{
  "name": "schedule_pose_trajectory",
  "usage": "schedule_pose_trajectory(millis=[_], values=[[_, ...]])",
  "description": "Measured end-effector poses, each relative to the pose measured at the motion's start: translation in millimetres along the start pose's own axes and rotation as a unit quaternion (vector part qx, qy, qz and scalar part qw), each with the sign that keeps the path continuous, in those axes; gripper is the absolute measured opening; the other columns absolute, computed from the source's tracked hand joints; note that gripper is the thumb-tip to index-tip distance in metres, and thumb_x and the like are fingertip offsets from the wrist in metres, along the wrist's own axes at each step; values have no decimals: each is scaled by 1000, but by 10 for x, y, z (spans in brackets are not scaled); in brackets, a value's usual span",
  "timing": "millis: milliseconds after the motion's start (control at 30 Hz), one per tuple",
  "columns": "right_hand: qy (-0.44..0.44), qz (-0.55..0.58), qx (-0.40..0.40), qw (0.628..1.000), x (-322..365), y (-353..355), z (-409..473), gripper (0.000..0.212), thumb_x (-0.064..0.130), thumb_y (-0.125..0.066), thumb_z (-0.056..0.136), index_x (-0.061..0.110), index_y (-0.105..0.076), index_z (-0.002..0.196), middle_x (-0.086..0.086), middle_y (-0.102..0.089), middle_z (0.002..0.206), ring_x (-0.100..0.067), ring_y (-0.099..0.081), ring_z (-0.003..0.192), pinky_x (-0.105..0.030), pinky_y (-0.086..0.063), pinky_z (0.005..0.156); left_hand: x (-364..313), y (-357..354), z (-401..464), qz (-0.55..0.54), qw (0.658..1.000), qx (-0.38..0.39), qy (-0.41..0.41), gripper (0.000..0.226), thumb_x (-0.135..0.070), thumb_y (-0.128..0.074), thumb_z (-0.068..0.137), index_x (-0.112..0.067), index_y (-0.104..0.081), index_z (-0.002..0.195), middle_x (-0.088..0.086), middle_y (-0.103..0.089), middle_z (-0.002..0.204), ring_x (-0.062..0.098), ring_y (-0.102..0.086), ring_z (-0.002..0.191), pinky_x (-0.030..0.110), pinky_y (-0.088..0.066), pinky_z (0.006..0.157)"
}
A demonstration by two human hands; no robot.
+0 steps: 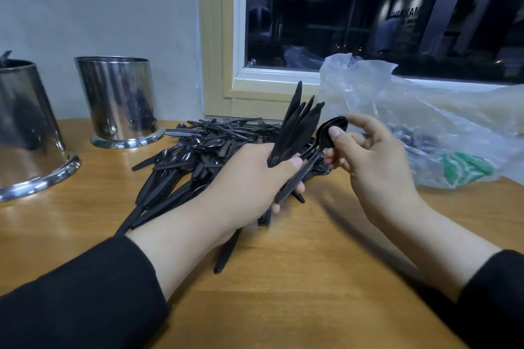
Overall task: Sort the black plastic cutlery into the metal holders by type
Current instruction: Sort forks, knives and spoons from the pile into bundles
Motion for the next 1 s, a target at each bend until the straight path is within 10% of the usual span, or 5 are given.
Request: schedule_pose_trajectory(millis=[333, 567, 1000], values=[[39, -63, 1, 997, 54, -28, -64, 10, 27, -62, 99, 18, -66, 95, -2, -67, 72, -11, -56, 59, -28, -47, 57, -76, 238, 31, 41, 995, -49, -74, 17, -22, -54, 105, -19, -68, 97, -8, -69, 68, 14, -51, 49, 22, -43, 49], [115, -323, 237, 909, 96, -463, -431, 21, 48, -66, 90, 28, -67, 82, 12, -67, 74, -6, -60, 68, -22, -46, 62, 230, 872, 18, 31, 978, -196, -66, 22, -25, -57, 102, -7, -69, 95, -2, -59, 63, 10, -42, 45, 26, -31, 47], [30, -487, 236, 840, -61, -522, -379, 26, 47, -72, 84, 29, -53, 87, 11, -61, 76, -2, -52, 68, -26, -43, 64, 291, 730, -6, -21, 988, -141, -56, 22, -23, -55, 101, -5, -68, 98, -2, -58, 59, 16, -42, 52, 30, -34, 53]])
Point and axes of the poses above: each hand's wrist, its own z-axis towards the middle knuckle, its own y-axis out of the back of the hand, x = y × z, the point moved 2 cm from there along z, towards the middle knuckle
